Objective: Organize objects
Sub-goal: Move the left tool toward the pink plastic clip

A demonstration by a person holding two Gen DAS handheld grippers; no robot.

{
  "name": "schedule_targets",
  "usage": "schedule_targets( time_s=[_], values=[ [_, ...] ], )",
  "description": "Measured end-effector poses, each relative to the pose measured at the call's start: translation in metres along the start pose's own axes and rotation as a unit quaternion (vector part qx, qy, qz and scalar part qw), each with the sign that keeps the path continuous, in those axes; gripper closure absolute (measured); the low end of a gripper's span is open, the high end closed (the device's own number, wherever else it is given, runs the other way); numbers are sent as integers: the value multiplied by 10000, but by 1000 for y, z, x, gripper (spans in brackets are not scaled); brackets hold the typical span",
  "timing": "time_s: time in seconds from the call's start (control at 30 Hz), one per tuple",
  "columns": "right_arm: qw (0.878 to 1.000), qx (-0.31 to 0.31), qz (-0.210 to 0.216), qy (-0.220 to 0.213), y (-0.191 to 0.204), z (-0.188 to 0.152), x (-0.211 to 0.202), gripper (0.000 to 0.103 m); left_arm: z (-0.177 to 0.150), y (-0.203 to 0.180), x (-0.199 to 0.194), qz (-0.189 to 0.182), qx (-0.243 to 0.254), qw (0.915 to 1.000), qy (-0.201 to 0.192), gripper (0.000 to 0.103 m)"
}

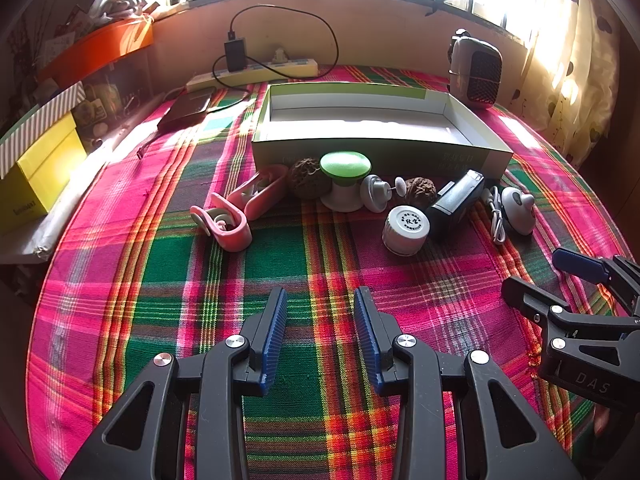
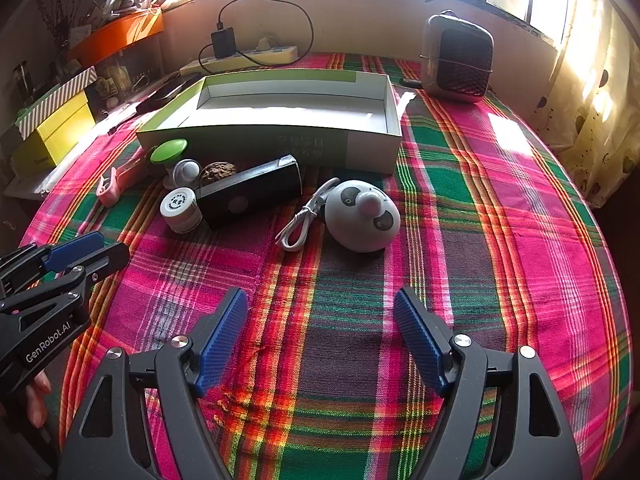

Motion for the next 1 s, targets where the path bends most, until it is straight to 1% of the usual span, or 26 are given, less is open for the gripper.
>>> schedule_targets(
  time_s=[0.6, 0.8, 1.0],
  values=[
    [10000, -4, 4, 3, 1, 2, 0, 27, 2, 5, 0, -66, 26, 10000, -7, 70],
    [10000, -52, 82, 10, 0, 2, 0, 27, 3, 2, 1, -155, 89, 9998, -16, 71],
    [9999, 90, 100, -39, -11, 4, -2, 27, 4, 6, 2, -297, 212, 9993, -23, 70]
  ],
)
Point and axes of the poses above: each gripper's, at about its wrist camera, not at the fingertips, and x roughly the way its jaws point, y to its left, z to its top, the point moved 1 cm from there along x, roughly the way its jaws point, and after that the axes turned 13 degrees about z, right-handed, at the moved point
